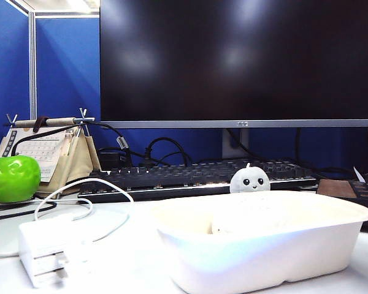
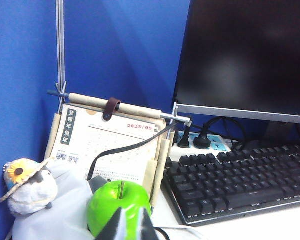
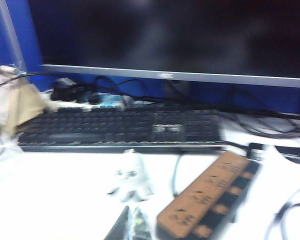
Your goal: Place the tilting octopus upright.
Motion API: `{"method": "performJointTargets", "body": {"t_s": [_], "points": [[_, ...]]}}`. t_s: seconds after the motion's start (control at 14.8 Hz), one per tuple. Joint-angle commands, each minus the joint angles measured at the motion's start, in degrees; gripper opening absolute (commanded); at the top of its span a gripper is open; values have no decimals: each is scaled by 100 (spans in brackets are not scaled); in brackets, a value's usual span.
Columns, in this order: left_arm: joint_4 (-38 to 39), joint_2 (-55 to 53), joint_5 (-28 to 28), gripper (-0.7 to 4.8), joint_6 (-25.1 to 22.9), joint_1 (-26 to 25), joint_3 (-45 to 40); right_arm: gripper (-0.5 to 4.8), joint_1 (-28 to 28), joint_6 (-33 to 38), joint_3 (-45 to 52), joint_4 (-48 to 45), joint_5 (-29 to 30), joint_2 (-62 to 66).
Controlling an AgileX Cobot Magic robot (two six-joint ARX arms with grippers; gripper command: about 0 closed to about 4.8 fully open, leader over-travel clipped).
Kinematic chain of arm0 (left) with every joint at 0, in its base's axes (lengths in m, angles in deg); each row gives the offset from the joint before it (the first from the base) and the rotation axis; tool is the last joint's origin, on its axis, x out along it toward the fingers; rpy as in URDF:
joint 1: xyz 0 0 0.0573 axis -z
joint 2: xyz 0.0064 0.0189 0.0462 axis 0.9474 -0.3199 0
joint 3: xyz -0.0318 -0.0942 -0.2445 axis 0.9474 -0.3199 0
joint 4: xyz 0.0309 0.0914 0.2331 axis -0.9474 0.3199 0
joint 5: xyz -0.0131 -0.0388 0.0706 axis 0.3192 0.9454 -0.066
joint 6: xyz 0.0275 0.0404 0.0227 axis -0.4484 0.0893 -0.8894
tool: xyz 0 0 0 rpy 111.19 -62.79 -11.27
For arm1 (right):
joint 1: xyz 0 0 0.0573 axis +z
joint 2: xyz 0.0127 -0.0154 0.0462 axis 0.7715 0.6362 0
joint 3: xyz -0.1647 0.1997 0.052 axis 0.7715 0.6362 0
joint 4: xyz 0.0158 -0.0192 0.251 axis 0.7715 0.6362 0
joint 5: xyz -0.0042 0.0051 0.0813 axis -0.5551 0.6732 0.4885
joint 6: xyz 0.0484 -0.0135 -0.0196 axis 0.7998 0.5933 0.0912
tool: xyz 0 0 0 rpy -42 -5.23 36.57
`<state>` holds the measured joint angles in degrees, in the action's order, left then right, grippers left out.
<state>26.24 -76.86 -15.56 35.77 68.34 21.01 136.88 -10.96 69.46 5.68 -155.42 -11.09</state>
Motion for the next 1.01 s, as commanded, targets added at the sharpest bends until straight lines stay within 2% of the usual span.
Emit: {"method": "performJointTargets", "body": {"t_s": [0.07, 0.13, 0.34, 0.4, 0.47, 0.61, 0.67, 0.81, 1.01], "points": [[-46, 0, 24, 49, 17, -9, 4, -5, -1342, 247, -24, -87, 2181, -4], [-24, 0, 24, 49, 17, -7, 4, -6, -2192, 247, -24, -120, 3318, 26], [17, 2, 22, 49, 17, -9, 4, -6, -5587, 286, -24, -555, 7075, 210], [22, 4, 20, 49, 17, -13, 4, -6, -6682, 286, -24, -649, 7989, 210], [20, 4, 26, 49, 15, -11, 4, -6, -7772, 286, -24, -697, 8620, 199], [33, 4, 24, 49, 17, -15, 4, -6, -9280, 289, -24, -645, 9075, 186], [33, 4, 24, 49, 17, -15, 4, -5, -9761, 289, -24, -636, 9152, 186], [35, 4, 22, 49, 17, -15, 4, -6, -10242, 286, -24, -640, 9304, 184], [57, 4, 22, 49, 17, -15, 4, -6, -10279, 282, 48, -732, 9300, 120]]}}
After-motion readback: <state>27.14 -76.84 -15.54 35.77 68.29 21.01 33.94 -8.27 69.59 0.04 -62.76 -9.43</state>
